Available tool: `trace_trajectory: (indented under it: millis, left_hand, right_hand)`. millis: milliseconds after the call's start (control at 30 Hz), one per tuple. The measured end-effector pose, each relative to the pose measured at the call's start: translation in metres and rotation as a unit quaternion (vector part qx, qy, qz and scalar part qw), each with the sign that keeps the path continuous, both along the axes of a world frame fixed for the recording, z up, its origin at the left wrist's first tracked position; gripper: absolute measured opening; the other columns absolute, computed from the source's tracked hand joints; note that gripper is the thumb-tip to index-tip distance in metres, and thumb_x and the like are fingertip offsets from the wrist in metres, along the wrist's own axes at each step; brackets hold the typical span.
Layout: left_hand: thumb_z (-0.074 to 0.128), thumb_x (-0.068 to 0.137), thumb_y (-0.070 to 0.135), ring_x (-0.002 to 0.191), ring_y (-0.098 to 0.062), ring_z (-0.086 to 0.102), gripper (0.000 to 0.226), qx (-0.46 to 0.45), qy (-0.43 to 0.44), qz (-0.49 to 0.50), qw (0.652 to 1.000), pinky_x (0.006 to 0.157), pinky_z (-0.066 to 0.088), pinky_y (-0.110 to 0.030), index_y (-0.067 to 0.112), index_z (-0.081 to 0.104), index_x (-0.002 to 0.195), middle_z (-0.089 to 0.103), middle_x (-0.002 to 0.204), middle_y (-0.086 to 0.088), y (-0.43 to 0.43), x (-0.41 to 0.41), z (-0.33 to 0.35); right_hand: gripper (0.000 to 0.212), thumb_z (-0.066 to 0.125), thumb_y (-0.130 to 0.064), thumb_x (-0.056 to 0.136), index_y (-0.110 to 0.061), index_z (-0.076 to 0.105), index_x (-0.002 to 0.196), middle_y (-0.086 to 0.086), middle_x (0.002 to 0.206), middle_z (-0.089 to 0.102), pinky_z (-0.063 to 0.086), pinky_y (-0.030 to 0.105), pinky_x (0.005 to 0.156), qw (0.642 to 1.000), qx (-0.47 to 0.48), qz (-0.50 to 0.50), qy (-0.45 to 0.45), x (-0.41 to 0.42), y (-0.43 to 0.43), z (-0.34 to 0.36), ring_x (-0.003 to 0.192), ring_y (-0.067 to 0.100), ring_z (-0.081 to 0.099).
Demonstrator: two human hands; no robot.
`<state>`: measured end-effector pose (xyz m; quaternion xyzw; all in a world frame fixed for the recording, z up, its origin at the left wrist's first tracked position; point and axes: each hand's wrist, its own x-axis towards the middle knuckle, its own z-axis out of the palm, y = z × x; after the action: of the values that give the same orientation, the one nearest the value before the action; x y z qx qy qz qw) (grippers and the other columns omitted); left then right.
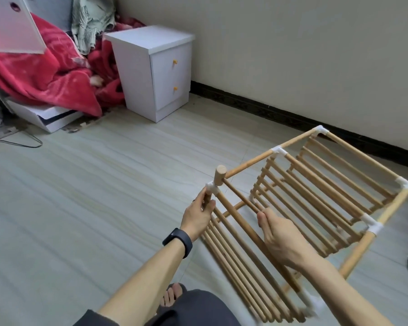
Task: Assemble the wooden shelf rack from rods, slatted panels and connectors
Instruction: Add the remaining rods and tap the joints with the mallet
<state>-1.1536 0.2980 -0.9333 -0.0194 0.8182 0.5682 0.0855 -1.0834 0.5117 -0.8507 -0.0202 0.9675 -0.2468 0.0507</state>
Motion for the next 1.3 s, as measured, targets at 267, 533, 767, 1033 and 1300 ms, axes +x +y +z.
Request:
trace_trajectory:
  millis: [267, 533, 767, 1033, 1300]
  left_hand:
    - [0.049, 0.103, 0.045, 0.104, 0.001, 0.052, 0.049, 0.005, 0.008, -0.006, 1.0, 0.079, 0.043, -0.014, 0.053, 0.034, 0.149, 0.058, 0.114, 0.021, -0.003, -0.002, -0.006]
    - [0.048, 0.103, 0.046, 0.099, 0.003, 0.052, 0.048, 0.002, 0.006, -0.014, 1.0, 0.075, 0.042, -0.015, 0.055, 0.032, 0.148, 0.057, 0.116, 0.017, -0.003, -0.005, -0.007]
    - [0.05, 0.103, 0.045, 0.095, 0.006, 0.052, 0.046, 0.008, 0.005, -0.013, 1.0, 0.071, 0.041, -0.011, 0.057, 0.035, 0.145, 0.055, 0.106, 0.026, -0.004, -0.005, -0.007]
    - [0.05, 0.103, 0.045, 0.11, -0.002, 0.05, 0.047, 0.018, 0.0, -0.019, 1.0, 0.08, 0.043, -0.018, 0.055, 0.035, 0.146, 0.057, 0.121, 0.017, -0.004, -0.007, -0.008]
    - [0.049, 0.103, 0.046, 0.114, -0.007, 0.05, 0.048, 0.022, -0.008, -0.025, 0.999, 0.09, 0.045, -0.03, 0.046, 0.035, 0.149, 0.054, 0.124, 0.014, -0.004, -0.01, -0.008]
  right_hand:
    - [0.031, 0.025, -0.036, 0.109, -0.028, 0.044, 0.086, -0.002, 0.052, 0.046, 0.03, 0.021, 0.037, 0.989, -0.087, 0.03, 0.119, 0.001, -0.011, 0.005, 0.039, 0.011, 0.042]
    - [0.031, 0.028, -0.032, 0.11, -0.029, 0.043, 0.083, -0.003, 0.052, 0.043, 0.028, 0.021, 0.037, 0.981, -0.114, 0.033, 0.157, -0.003, -0.008, 0.014, 0.038, 0.012, 0.04]
    - [0.037, 0.024, -0.043, 0.108, -0.025, 0.045, 0.083, 0.003, 0.053, 0.045, 0.032, 0.032, 0.034, 0.975, -0.124, 0.041, 0.181, -0.001, -0.01, 0.013, 0.04, 0.019, 0.042]
    - [0.033, 0.026, -0.037, 0.109, -0.025, 0.046, 0.085, -0.002, 0.051, 0.042, 0.028, 0.02, 0.036, 0.981, -0.114, 0.043, 0.154, 0.001, -0.008, 0.006, 0.037, 0.012, 0.039]
    - [0.035, 0.023, -0.047, 0.107, -0.029, 0.044, 0.085, -0.004, 0.053, 0.045, 0.029, 0.017, 0.038, 0.983, -0.086, 0.059, 0.15, -0.001, -0.012, 0.005, 0.038, 0.012, 0.043]
